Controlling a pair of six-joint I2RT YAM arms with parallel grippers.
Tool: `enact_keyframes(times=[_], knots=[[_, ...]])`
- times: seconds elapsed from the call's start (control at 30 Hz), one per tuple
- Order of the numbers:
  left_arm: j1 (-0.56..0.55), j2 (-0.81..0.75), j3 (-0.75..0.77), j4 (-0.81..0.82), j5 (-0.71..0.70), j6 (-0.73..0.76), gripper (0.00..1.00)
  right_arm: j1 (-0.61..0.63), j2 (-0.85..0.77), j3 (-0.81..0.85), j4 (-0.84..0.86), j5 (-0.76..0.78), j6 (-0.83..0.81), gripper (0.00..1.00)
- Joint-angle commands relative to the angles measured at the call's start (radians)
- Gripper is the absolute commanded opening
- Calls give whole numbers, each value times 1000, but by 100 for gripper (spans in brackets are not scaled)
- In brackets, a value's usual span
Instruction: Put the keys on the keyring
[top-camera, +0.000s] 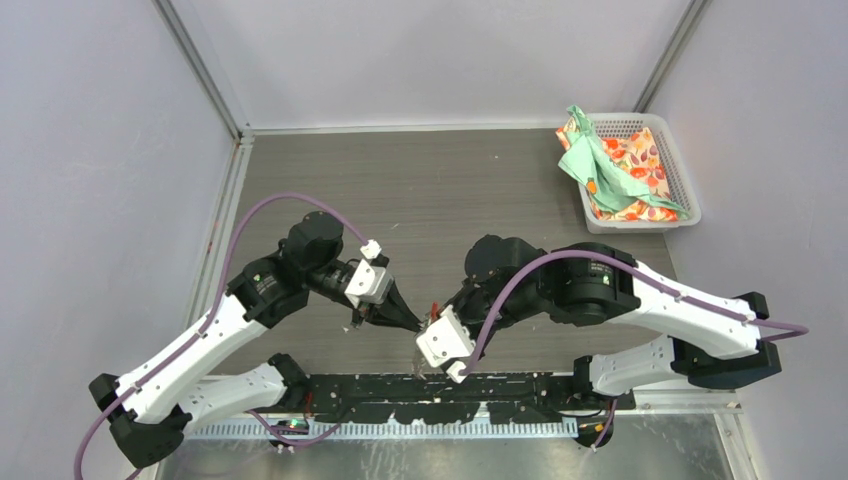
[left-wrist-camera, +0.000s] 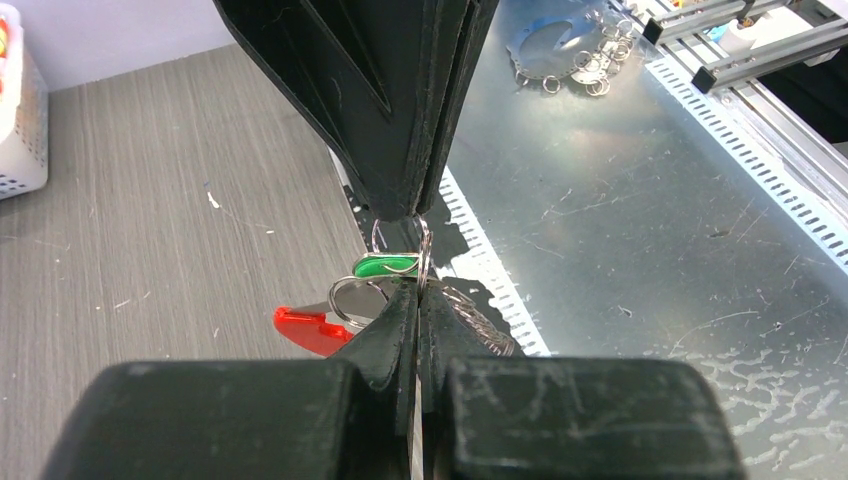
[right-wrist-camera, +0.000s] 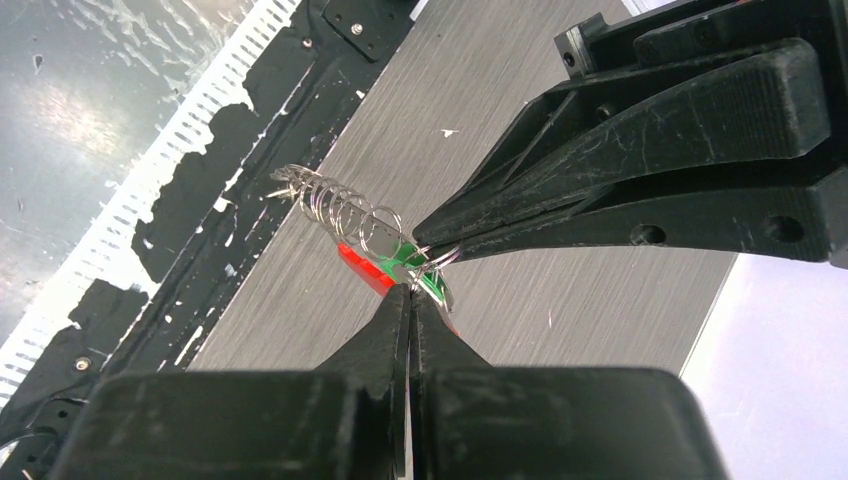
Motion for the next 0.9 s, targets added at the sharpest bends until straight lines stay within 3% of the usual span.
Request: enact_keyframes(times=[0.0,0.4,0.87], knots=[[-3,-13,-3,24,-5,-11,0,5,3,46,30,-11,-14,1],[-3,-14,-5,19,-18,-14,0,3,4,41,62,-20,-1,1],[-3,-20,-1,8,-17,-13,0,5,-42,-46,221,-3,56,1]])
